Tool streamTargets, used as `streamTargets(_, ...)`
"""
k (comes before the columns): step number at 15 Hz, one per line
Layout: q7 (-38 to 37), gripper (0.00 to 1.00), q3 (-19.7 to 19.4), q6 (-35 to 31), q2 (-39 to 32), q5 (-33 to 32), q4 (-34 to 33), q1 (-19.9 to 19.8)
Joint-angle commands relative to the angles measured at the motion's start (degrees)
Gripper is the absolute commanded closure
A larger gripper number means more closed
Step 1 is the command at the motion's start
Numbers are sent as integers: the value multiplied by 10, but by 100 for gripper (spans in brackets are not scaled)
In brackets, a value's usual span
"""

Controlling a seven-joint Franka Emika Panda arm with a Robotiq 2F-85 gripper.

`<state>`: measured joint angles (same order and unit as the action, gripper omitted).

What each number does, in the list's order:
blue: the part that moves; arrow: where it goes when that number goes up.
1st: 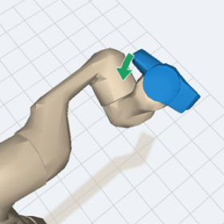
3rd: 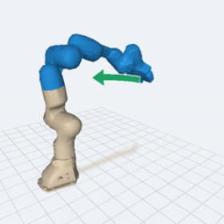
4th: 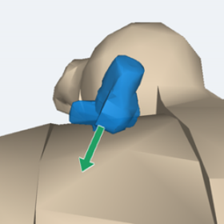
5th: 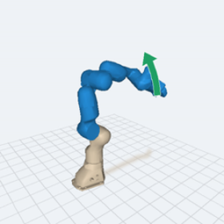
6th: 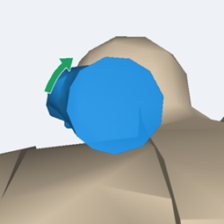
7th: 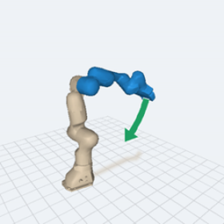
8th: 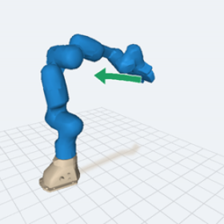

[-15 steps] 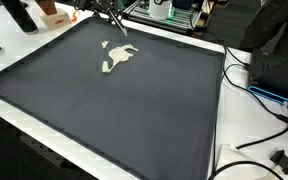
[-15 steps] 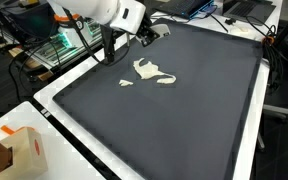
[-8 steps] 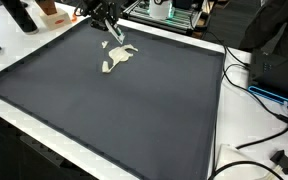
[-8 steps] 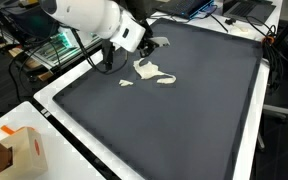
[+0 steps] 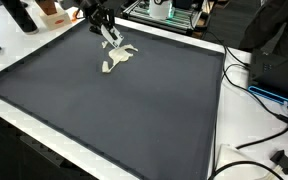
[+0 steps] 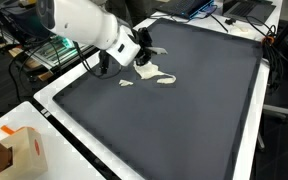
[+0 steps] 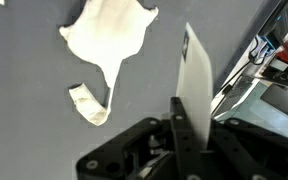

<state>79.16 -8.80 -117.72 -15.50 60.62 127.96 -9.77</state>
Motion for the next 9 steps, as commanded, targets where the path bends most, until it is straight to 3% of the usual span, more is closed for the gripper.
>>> streamTargets(1,-31,99,-2,-3,-14,-6,-5,-10)
streamTargets(9,-87,99,-9,-25,-27,-32,-6,-12)
